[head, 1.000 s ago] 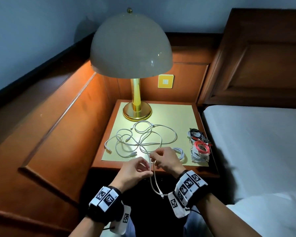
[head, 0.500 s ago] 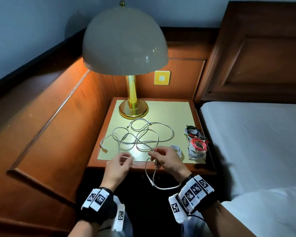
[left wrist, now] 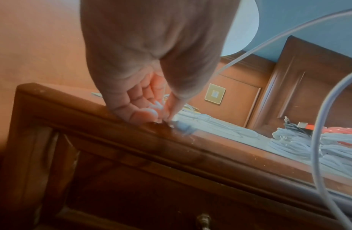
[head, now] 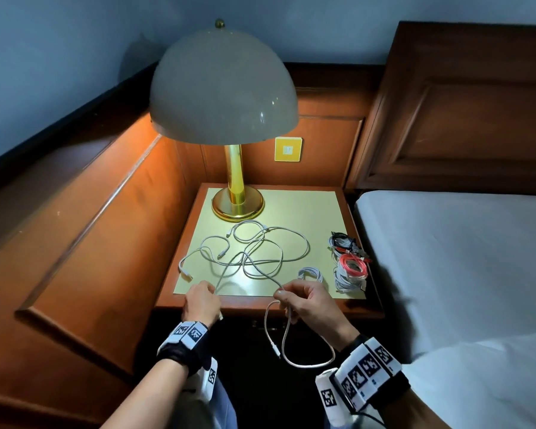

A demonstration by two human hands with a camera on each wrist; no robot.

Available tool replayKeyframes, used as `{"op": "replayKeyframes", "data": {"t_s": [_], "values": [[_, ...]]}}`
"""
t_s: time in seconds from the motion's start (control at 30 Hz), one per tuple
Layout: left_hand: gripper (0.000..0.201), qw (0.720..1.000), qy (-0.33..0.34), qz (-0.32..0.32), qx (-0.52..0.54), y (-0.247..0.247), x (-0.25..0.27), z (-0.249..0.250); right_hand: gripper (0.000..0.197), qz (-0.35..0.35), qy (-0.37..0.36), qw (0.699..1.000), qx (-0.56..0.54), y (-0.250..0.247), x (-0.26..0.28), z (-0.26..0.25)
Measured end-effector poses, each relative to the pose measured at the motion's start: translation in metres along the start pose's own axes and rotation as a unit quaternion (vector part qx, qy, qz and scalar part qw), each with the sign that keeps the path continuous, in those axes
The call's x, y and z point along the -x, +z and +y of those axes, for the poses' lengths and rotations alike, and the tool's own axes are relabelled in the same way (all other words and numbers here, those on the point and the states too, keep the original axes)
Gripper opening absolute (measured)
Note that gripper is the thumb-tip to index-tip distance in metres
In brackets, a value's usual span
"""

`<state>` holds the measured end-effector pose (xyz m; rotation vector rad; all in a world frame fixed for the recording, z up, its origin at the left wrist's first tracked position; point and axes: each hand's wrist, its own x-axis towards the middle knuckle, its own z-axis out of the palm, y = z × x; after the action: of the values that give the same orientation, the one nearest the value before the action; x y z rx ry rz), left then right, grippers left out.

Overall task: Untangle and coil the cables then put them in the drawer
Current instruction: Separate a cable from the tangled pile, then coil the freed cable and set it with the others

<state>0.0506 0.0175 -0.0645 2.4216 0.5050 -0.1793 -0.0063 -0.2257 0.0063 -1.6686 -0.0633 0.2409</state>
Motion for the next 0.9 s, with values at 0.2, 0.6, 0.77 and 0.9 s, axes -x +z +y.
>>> {"op": "replayKeyframes", "data": {"t_s": [0.2,0.6,0.77,0.9], "values": [[0.021,0.993,-0.035,-0.046,0.105,-0.009,0.03,-0.004,0.019,-0.007,0.04,0.999,0.034,-0.002,0.01,0.025],[0.009,0.852,0.061,-0.232,0.465,-0.064,0.108,0.025,0.036,-0.082,0.089,0.944,0.308,0.005,0.028,0.059],[0.011,0.838,0.072,-0.239,0.484,-0.072,0.122,0.041,0.043,-0.042,0.066,0.948,0.307,0.005,0.03,0.048],[0.012,0.845,0.074,-0.231,0.476,-0.072,0.124,0.045,0.029,-0.004,0.059,0.952,0.3,0.001,0.028,0.035]]}}
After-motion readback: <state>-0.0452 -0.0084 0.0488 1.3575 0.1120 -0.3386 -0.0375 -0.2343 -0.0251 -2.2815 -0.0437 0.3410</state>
